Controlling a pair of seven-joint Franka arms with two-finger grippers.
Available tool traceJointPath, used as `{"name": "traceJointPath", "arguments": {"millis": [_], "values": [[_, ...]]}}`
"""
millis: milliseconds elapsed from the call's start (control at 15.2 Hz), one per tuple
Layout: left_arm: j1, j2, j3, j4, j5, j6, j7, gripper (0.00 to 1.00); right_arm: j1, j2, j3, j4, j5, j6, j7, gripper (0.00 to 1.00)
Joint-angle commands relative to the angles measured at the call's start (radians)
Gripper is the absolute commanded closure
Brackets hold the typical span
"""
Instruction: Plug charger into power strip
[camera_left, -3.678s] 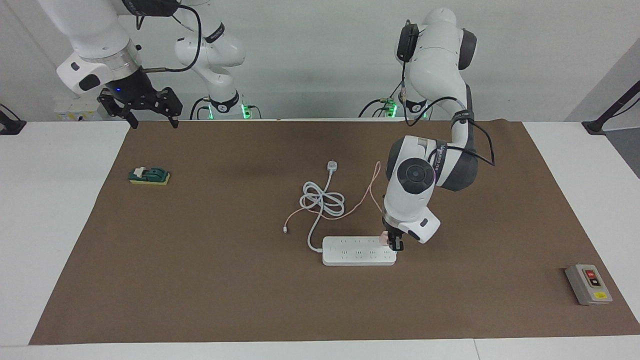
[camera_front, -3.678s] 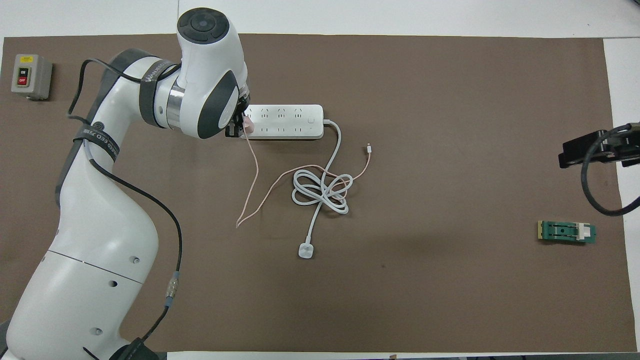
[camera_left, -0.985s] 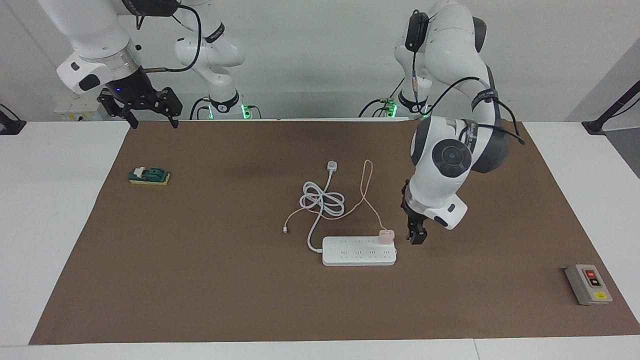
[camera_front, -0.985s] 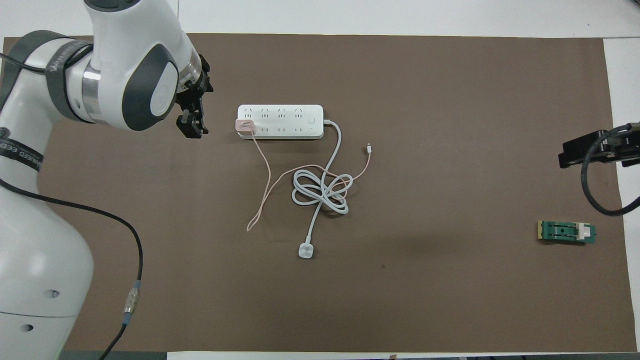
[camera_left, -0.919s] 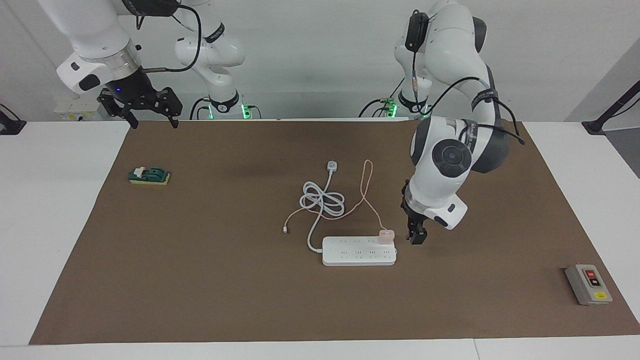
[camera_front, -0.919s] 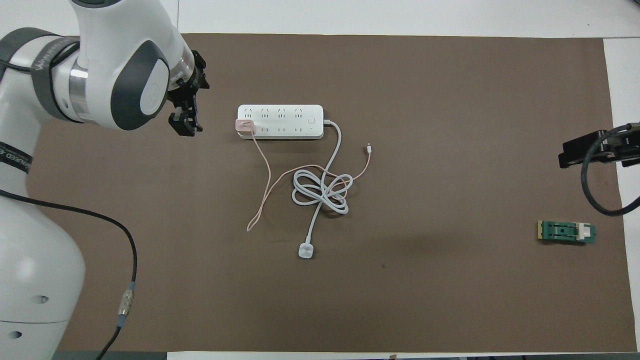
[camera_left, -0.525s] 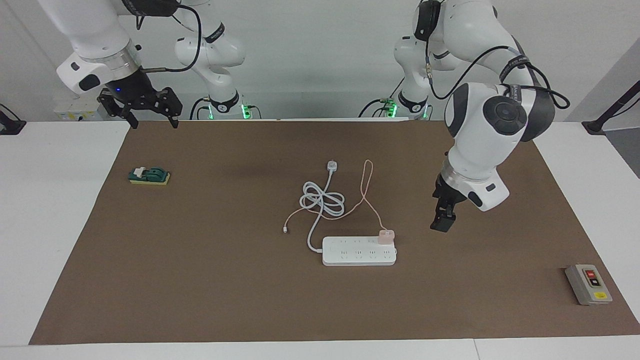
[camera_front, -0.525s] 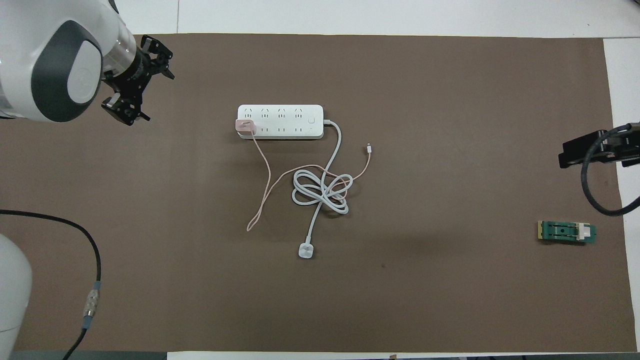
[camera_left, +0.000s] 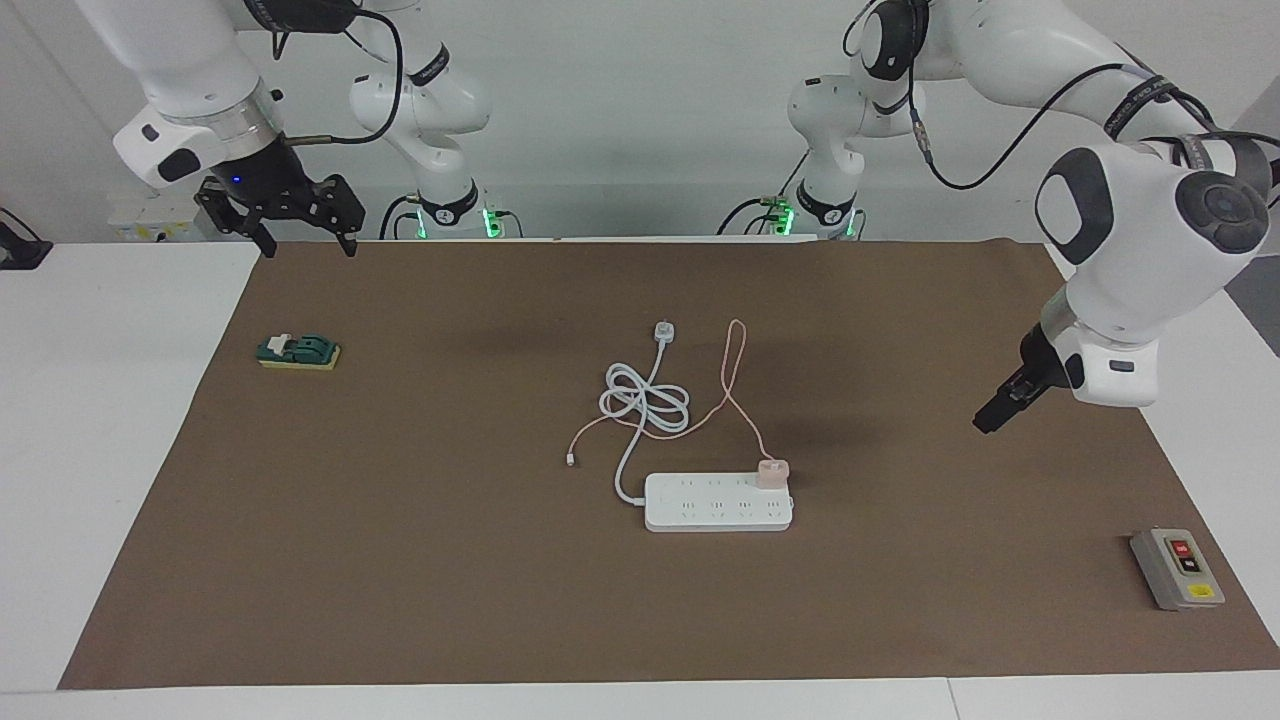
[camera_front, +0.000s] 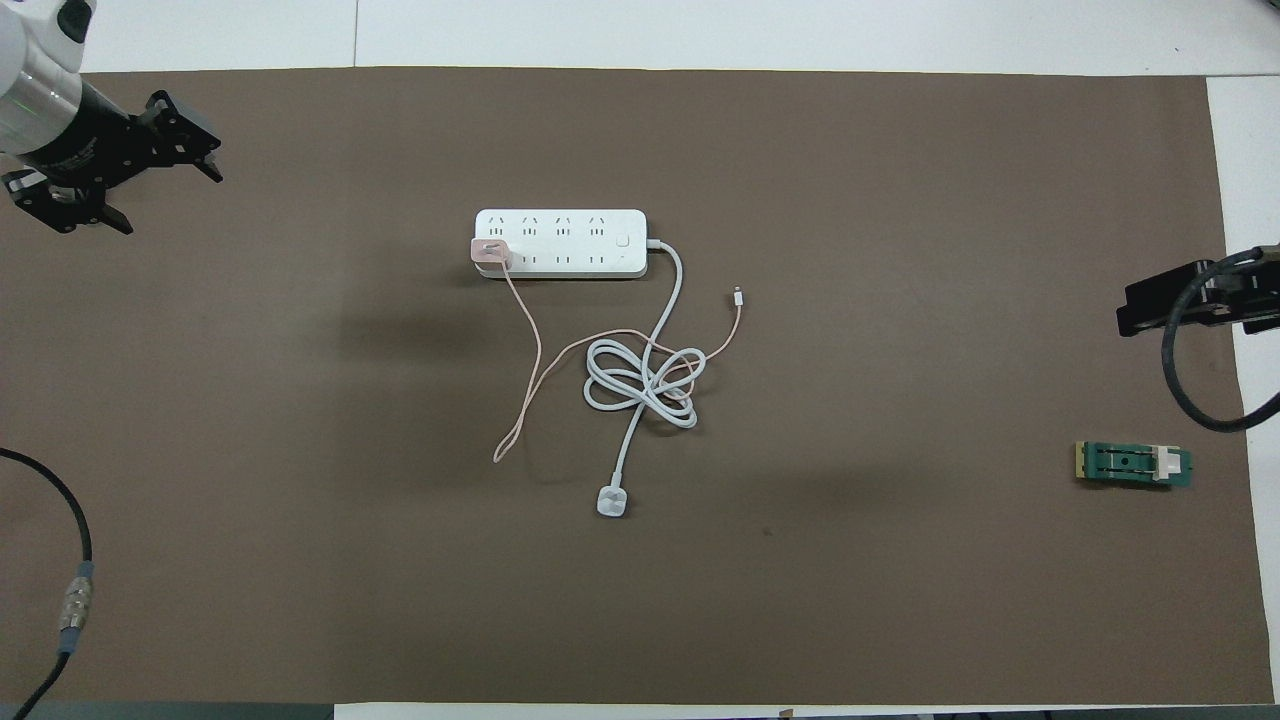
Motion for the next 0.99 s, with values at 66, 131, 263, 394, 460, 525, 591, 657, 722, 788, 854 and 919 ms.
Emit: {"name": "traceJointPath", "arguments": {"millis": [66, 131, 263, 394, 460, 525, 591, 657, 722, 788, 854, 919], "values": [[0.016, -0.027, -0.013, -0.003, 0.009, -0.017, 0.256, 0.00, -0.018, -0.017, 0.015, -0.018, -0.020, -0.006, -0.021, 0.00], [0.022, -0.026, -0.011, -0.005, 0.003, -0.017, 0.310, 0.00, -0.018, -0.017, 0.015, -0.018, -0.020, -0.006, -0.021, 0.00], [0.054, -0.027, -0.011, -0.005, -0.017, -0.022, 0.417, 0.00, -0.018, -0.017, 0.015, -0.018, -0.020, -0.006, -0.019, 0.00], [0.072, -0.061, -0.011, -0.014, -0.017, -0.063, 0.485, 0.00, -0.018, -0.017, 0.015, -0.018, -0.018, -0.006, -0.019, 0.00], [0.078, -0.085, -0.010, -0.038, -0.013, -0.068, 0.490, 0.00, -0.018, -0.017, 0.015, -0.018, -0.018, -0.006, -0.021, 0.00], [0.094, -0.107, -0.007, -0.052, -0.009, -0.075, 0.490, 0.00, -0.018, -0.017, 0.015, -0.018, -0.018, -0.006, -0.019, 0.00], [0.098, -0.134, -0.006, -0.078, -0.009, -0.077, 0.490, 0.00, -0.018, -0.017, 0.015, -0.018, -0.018, -0.006, -0.019, 0.00], [0.100, -0.164, -0.006, -0.113, -0.009, -0.071, 0.485, 0.00, -0.018, -0.017, 0.015, -0.018, -0.018, -0.006, -0.019, 0.00], [0.098, -0.190, -0.003, -0.138, -0.005, -0.078, 0.481, 0.00, -0.020, -0.017, 0.015, -0.018, -0.018, -0.006, -0.019, 0.00], [0.098, -0.231, -0.003, -0.185, -0.003, -0.080, 0.481, 0.00, -0.018, -0.017, 0.015, -0.018, -0.018, -0.006, -0.019, 0.00], [0.098, -0.283, -0.003, -0.250, -0.003, -0.068, 0.481, 0.00, -0.018, -0.017, 0.015, -0.018, -0.018, -0.006, -0.019, 0.00], [0.100, -0.332, -0.003, -0.312, -0.002, -0.056, 0.481, 0.00, -0.020, -0.017, 0.015, -0.018, -0.018, -0.006, -0.019, 0.00]]}}
